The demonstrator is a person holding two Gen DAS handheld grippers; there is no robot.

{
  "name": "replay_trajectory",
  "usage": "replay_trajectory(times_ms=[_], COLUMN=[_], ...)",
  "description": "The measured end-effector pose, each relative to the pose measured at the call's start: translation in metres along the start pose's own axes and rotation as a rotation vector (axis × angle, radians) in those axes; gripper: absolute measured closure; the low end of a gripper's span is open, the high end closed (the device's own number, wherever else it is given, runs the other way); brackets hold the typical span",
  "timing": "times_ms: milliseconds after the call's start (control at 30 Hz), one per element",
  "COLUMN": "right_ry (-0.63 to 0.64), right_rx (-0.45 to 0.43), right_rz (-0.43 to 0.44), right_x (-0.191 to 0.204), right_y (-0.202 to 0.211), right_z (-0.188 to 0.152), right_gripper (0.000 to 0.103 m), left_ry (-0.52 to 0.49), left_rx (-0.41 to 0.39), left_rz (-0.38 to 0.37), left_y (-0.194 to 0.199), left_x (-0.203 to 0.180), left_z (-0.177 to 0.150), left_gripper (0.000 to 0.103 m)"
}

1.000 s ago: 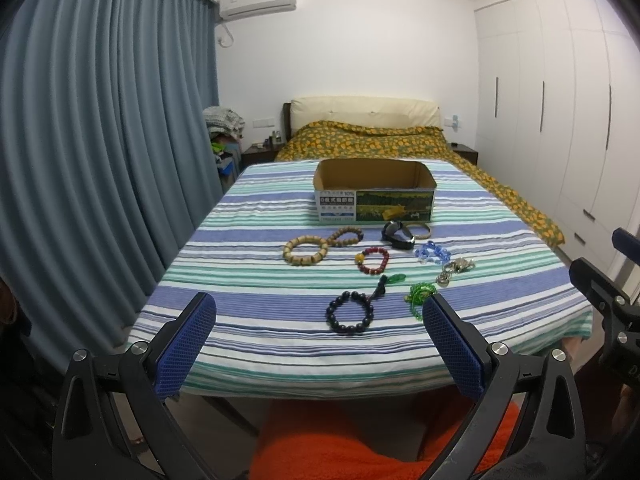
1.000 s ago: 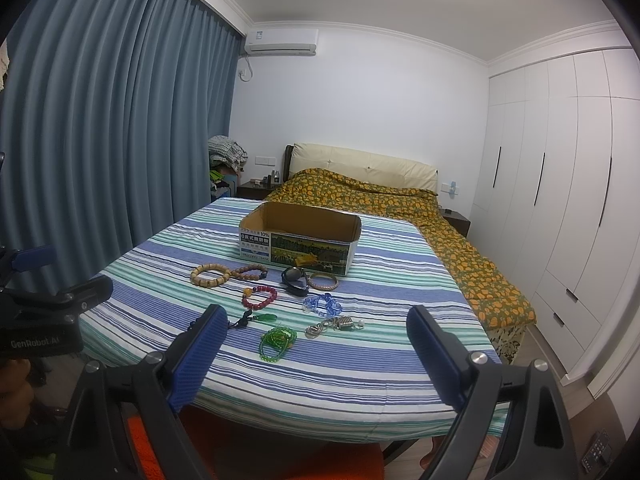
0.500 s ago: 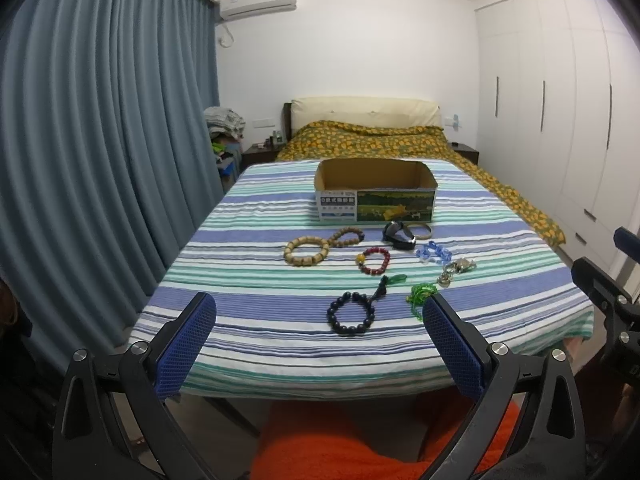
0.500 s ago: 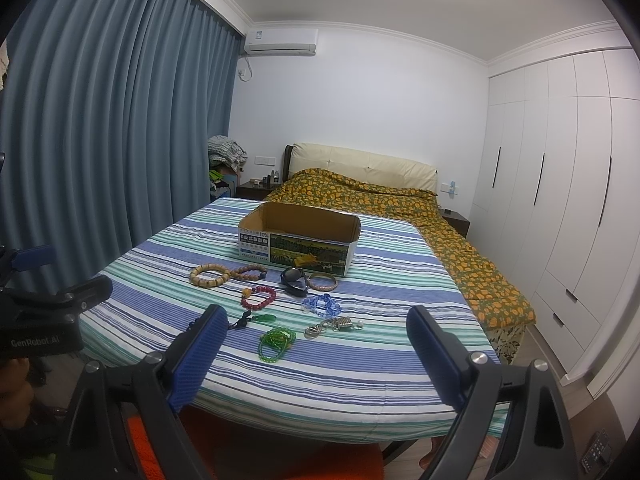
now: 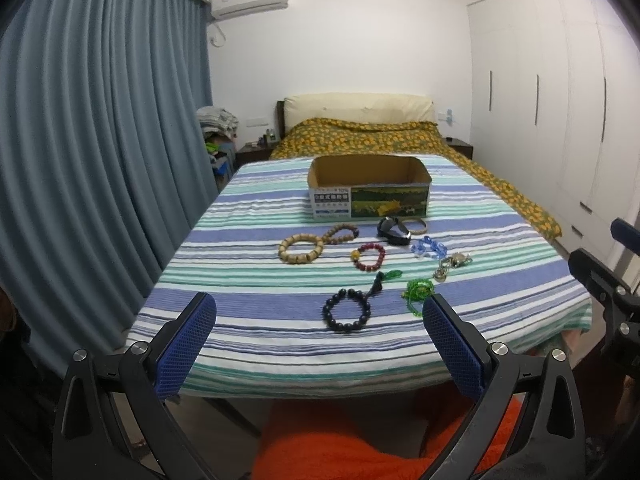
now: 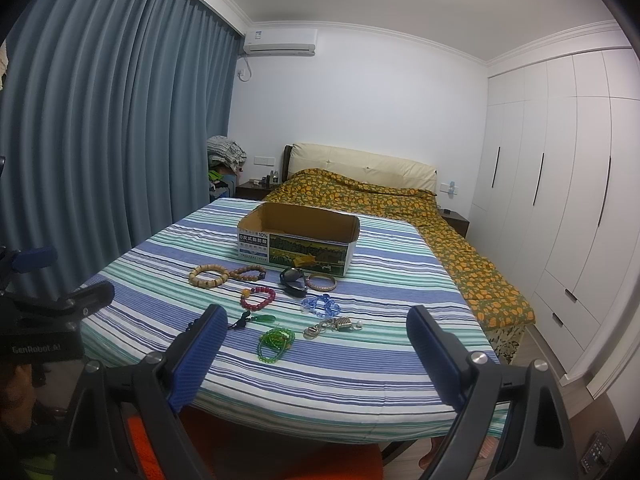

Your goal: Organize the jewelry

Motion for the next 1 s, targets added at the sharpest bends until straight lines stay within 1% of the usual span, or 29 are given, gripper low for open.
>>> replay_trajectory(times_ms=[133,333,467,600,767,900,1000], right_ry=[-0.008,-0.020,-0.038,-0.051,-0.073,-0.087,-0.099], right_rx=[-0.003,0.001,-0.008,-0.008,0.013,0.043,0.070], right_rz=[-0.008,-0.022,-0.044,-0.058,-0.077,-0.098,-0.106], right_x=[-0.004,-0.013,-0.024,-0.033,-0.049,-0.062,-0.070], right_y=[-0.001,-0.005,-0.009,-0.015,-0.028,-0.042,-0.053], right_z=[0.000,-0.001,0.001,0.001,-0.006,-0.016,-0.025], right_gripper=[0.010,0.010,0.010,0.010,0.010,0.010,0.010], left_ry=[0.011,0.012,-0.004,-0.014,-0.034,-0.035,-0.021], left_rx=[0.040,0.055,0.065,0.070,0.084,0.116,0.146], left_rz=[-0.019,-0.024,-0.016,-0.025,-0.033,-0.058,-0.059], left_y=[-0.006,-0.009,-0.018,-0.027,-0.041,-0.060,-0.073], left_x=[0.000,0.003,0.004,0.003,0.003,0.001,0.005], left_z=[-0.006,-0.008,-0.010,-0.009,-0.011,-0.016,-0.023], left_gripper=[0.000,0.000,0.000,0.000,0.000,0.000,0.000])
Point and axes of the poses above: each gripper's, at about its wrist camera, not at the fingertips, and y roughly against the way its jaws point, x to its left, z to its top, the point moved 10 cm from there along -y, roughly the way its jaws point, and after that the axes turned 13 degrees about -x, right-handed, at the moved point
